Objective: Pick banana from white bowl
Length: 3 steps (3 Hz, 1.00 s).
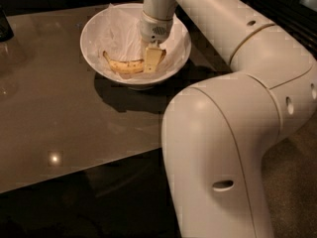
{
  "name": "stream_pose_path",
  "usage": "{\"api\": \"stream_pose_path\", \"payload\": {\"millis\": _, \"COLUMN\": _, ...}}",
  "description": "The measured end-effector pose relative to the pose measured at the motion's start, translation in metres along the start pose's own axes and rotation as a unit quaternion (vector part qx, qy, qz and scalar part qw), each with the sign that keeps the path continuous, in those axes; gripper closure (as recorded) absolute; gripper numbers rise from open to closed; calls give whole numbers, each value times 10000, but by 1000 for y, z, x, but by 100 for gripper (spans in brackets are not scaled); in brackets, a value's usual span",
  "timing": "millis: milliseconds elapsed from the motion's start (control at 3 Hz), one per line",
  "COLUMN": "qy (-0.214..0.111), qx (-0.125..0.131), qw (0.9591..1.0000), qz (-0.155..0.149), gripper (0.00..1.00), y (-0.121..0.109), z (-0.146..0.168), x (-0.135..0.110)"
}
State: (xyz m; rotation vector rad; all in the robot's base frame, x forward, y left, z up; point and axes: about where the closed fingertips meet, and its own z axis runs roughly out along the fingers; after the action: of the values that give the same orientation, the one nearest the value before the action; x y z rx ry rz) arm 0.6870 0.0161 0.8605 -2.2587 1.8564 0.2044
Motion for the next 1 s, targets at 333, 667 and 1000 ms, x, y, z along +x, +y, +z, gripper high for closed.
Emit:
{"api": "stream_pose_path", "payload": {"millis": 333, "qy": -182, "qx": 211, "qw": 9996, "qz": -78, "gripper": 100, "y": 0, "z": -19, "x": 1}}
{"api": "stream_pose_path", "payload": {"millis": 667, "qy": -341, "qx": 401, "qw": 9986, "qz": -66, "gripper": 100, "y": -4, "z": -30, "x": 3}}
{"api": "stream_pose_path", "payload": {"millis": 1000, "qy": -343, "qx": 403, "qw": 9986, "qz": -67, "gripper": 100, "y": -4, "z": -30, "x": 3}}
